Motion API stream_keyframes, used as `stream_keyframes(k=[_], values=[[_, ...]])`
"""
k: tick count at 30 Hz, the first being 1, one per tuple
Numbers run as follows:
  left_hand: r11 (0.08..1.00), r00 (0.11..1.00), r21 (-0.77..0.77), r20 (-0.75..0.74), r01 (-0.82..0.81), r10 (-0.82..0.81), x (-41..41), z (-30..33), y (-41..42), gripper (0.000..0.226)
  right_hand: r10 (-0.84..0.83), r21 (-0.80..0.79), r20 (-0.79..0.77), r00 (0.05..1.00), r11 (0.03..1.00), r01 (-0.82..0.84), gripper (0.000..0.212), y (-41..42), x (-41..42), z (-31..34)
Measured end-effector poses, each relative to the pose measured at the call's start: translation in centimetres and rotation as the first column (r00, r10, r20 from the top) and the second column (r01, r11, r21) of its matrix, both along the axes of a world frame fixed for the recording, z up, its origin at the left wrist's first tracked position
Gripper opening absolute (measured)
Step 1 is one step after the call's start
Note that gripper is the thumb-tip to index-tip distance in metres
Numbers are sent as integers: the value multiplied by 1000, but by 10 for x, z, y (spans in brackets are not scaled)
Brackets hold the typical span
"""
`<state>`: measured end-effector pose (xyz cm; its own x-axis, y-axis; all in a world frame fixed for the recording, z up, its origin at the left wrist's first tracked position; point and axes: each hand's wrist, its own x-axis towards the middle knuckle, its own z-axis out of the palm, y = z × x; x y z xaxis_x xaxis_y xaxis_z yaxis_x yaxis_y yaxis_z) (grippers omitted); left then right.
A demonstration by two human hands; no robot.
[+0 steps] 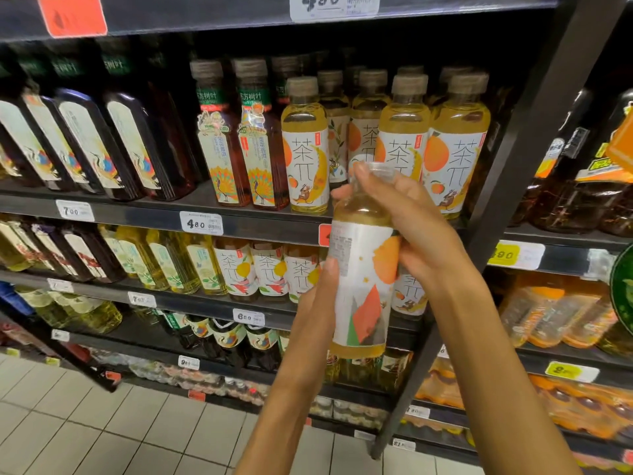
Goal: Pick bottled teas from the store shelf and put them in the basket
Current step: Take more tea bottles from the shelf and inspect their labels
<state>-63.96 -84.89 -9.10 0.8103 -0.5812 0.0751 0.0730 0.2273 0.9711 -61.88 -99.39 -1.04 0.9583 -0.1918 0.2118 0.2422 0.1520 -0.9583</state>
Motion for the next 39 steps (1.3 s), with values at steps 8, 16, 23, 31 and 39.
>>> stream_keyframes(k=[8, 16, 23, 31, 39], values=[[957, 924, -227, -295, 179, -243, -3, 0, -3, 71, 311, 403, 61, 949, 862, -308, 40, -1, 3, -6], [999, 998, 23, -52, 25, -23, -1, -1, 2, 57, 95, 234, 44, 995, 967, -102, 31, -7, 4, -7], [982, 969, -171, -219, 82, -119, -1, 1, 3, 57, 132, 167, 24, 991, 977, -134, 29, -7, 1, -2], [964, 927, -149, -278, 219, -253, -6, -3, 1, 70, 335, 465, 160, 929, 804, -370, 32, 1, 0, -5], [995, 998, 96, -57, 38, -33, -4, 2, 7, 89, 82, 252, 56, 995, 963, -94, 23, -8, -2, 6]])
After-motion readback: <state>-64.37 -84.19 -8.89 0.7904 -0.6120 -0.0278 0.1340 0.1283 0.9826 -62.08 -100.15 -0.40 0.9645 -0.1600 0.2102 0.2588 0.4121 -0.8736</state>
